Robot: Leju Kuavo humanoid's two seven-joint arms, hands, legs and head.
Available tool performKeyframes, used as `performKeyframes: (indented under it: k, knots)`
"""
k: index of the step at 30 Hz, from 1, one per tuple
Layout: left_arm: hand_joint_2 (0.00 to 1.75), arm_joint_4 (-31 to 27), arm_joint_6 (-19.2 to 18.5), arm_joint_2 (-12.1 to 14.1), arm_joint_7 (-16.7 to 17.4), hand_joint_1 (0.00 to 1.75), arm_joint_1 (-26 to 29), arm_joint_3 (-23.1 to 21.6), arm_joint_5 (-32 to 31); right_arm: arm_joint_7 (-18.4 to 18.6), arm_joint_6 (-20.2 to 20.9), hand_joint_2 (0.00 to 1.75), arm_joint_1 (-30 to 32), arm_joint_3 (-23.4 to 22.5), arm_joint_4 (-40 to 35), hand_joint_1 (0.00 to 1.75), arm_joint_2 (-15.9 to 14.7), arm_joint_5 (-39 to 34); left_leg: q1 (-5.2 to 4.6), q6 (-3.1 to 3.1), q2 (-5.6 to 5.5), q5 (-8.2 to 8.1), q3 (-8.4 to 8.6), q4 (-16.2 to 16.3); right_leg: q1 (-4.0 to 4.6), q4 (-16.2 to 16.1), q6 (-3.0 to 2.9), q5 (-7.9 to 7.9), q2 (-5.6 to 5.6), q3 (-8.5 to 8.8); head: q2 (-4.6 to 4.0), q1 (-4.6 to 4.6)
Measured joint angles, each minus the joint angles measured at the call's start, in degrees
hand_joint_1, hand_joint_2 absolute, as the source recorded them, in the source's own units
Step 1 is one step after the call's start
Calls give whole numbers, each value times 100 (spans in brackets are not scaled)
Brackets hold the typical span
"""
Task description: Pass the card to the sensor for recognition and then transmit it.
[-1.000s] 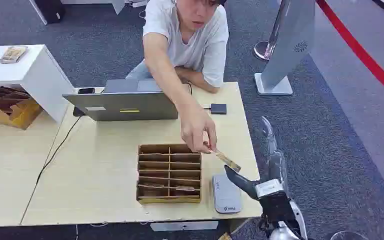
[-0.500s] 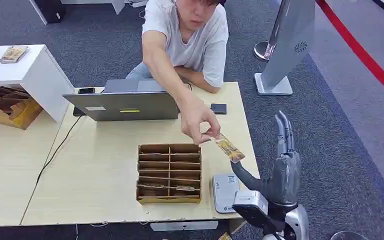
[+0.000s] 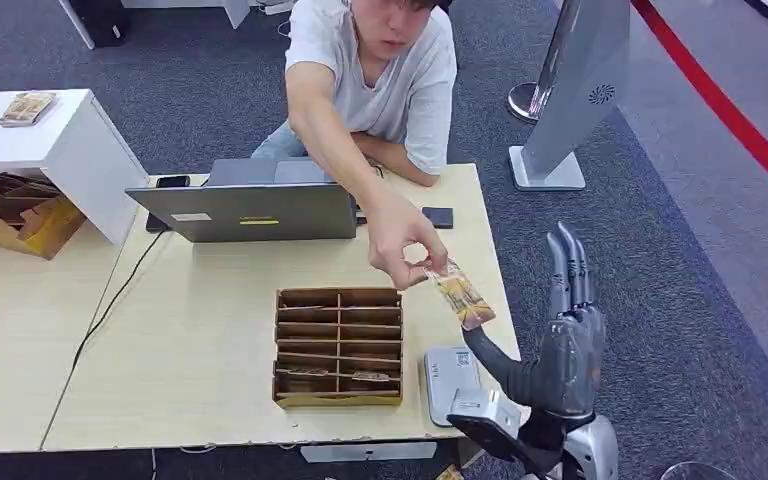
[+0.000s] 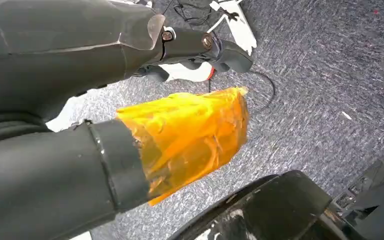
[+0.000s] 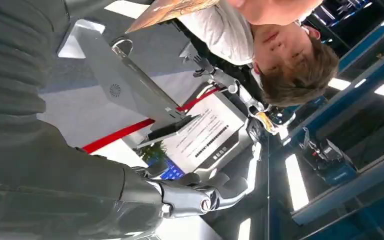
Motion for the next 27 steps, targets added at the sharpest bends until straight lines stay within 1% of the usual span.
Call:
performKeyframes:
  k: [1, 2, 3, 4, 5, 6, 9, 10, 11, 12, 13, 14, 15, 23, 27]
  knots:
    - [0, 0, 0, 0, 0, 0, 0, 0, 0, 22, -9, 175, 0, 7, 0, 35, -5, 31, 0, 0, 0, 0, 0, 0, 0, 0, 0, 0, 0, 0, 0, 0]
    - [0, 0, 0, 0, 0, 0, 0, 0, 0, 56, -20, 175, -1, 15, 2, 108, -9, 70, 0, 0, 0, 0, 0, 0, 0, 0, 0, 0, 0, 0, 0, 0]
    - [0, 0, 0, 0, 0, 0, 0, 0, 0, 78, -26, 175, -4, 24, 2, 140, -13, 97, 0, 0, 0, 0, 0, 0, 0, 0, 0, 0, 0, 0, 0, 0]
    - [0, 0, 0, 0, 0, 0, 0, 0, 0, 109, -33, 175, -6, 33, 2, 150, -18, 130, 0, 0, 0, 0, 0, 0, 0, 0, 0, 0, 0, 0, 0, 0]
    - [0, 0, 0, -2, 0, 0, 0, 0, 0, 129, -37, 175, -7, 46, 2, 166, -24, 149, 0, 0, 0, 0, 0, 0, 0, 0, 0, 0, 0, 0, 0, 0]
    - [0, 0, 0, 0, 0, 0, 0, 0, 0, 162, -37, 175, -10, 59, 2, 171, -31, 184, 0, 0, 0, 0, 0, 0, 0, 0, 0, 0, 0, 0, 0, -2]
    - [0, 0, 0, -2, 0, 0, 0, 2, 0, 230, -37, 175, -14, 101, 4, 171, -57, 243, 0, 0, 0, 0, 0, 0, 0, 0, 0, 0, 0, 0, 0, 0]
    - [0, 0, 0, -2, 0, 0, 0, 0, 0, 238, -37, 175, -14, 112, 4, 175, -64, 256, 0, 0, 0, 0, 0, 0, 0, 0, 0, 0, 0, 0, 0, 0]
    - [0, 0, 0, -2, 0, 0, 0, 2, 0, 260, -37, 175, -15, 131, 4, 175, -68, 267, 0, 0, 0, 0, 0, 0, 0, 0, 0, 0, 0, 0, 0, 0]
    - [0, 0, 0, -2, 0, 0, 0, 0, 0, 280, -37, 175, -16, 142, 4, 171, -70, 272, 0, 0, 0, 0, 0, 0, 0, 0, 0, 0, 0, 0, 0, 0]
    - [0, 0, 0, -2, 2, 0, 0, 2, -2, 284, -37, 175, -18, 151, 4, 175, -75, 276, 0, 0, 0, 0, 0, 0, 0, 0, 0, 0, 0, 0, 0, 0]
    - [0, 0, 0, -2, 2, 0, 0, 2, -2, 295, -37, 175, -21, 158, 4, 171, -81, 289, 0, 0, 0, 0, 0, 0, 0, 0, 0, 0, 0, 0, 0, 0]
    - [0, 0, 0, -2, 2, 0, 0, 2, -2, 297, -39, 175, -25, 164, 4, 175, -86, 294, 0, 0, 0, 0, 0, 0, 0, 0, 0, 0, 0, 0, 0, 0]
    - [0, 0, 0, -2, 9, 0, 0, 2, -15, 313, -96, 175, -50, 195, 4, 173, -107, 298, 0, 0, 0, 0, 0, 0, 0, 0, 0, 0, 0, 0, 0, 0]
    - [0, 0, 0, -2, 11, 0, 0, 2, -17, 313, -101, 175, -50, 201, 4, 175, -116, 298, 0, 0, 0, 0, 0, 0, 0, 0, 0, 0, 0, 0, 0, 0]
